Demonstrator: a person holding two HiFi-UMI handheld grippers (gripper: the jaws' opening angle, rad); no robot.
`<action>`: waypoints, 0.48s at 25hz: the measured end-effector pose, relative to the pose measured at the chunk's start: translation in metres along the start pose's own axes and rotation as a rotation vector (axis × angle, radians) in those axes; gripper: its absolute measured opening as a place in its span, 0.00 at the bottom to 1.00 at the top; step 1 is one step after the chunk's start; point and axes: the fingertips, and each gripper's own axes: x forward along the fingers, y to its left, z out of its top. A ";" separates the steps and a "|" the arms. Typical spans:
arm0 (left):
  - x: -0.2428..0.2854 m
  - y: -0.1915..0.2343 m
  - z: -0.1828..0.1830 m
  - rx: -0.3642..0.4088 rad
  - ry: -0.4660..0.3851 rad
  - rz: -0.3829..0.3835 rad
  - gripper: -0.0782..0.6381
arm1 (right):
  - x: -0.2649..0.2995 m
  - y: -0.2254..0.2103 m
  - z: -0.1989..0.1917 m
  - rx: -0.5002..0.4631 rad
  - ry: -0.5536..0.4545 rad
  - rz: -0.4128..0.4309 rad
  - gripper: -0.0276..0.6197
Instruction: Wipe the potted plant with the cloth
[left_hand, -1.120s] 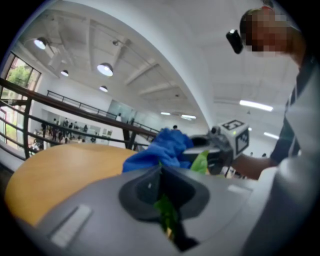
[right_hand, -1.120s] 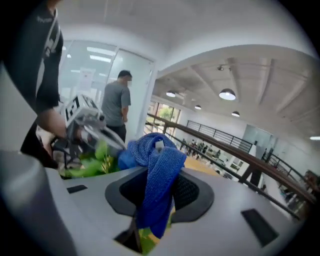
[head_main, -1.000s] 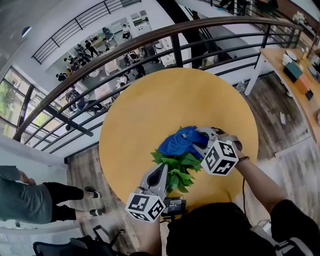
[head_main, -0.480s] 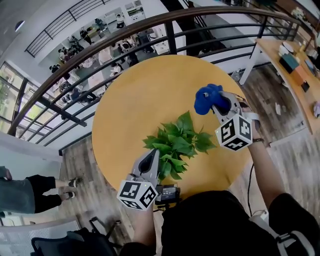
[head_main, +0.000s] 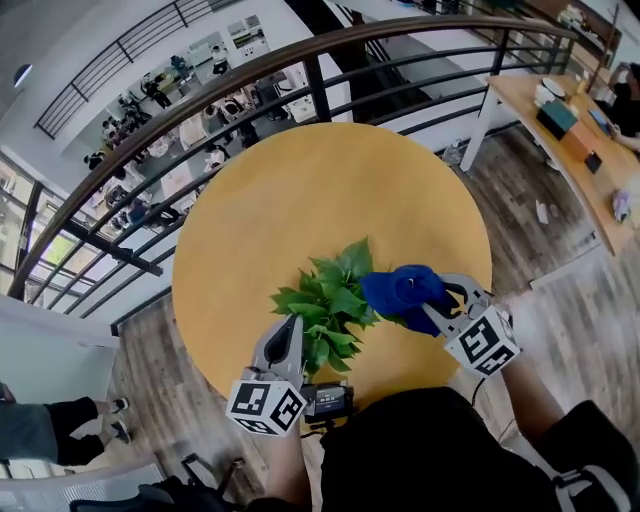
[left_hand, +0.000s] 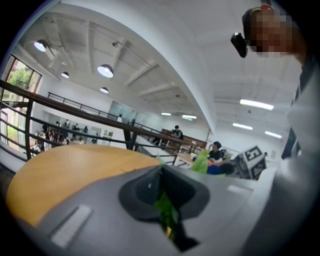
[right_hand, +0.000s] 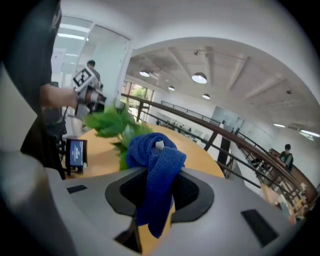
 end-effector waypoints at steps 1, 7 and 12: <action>0.000 0.000 -0.001 0.000 0.001 -0.001 0.11 | 0.004 -0.005 -0.027 0.001 0.076 -0.035 0.23; 0.001 -0.001 0.000 0.006 0.004 -0.010 0.11 | -0.013 -0.050 -0.115 -0.029 0.341 -0.221 0.23; 0.001 -0.001 0.000 0.009 0.005 -0.012 0.11 | -0.025 -0.061 -0.048 0.109 0.064 -0.219 0.23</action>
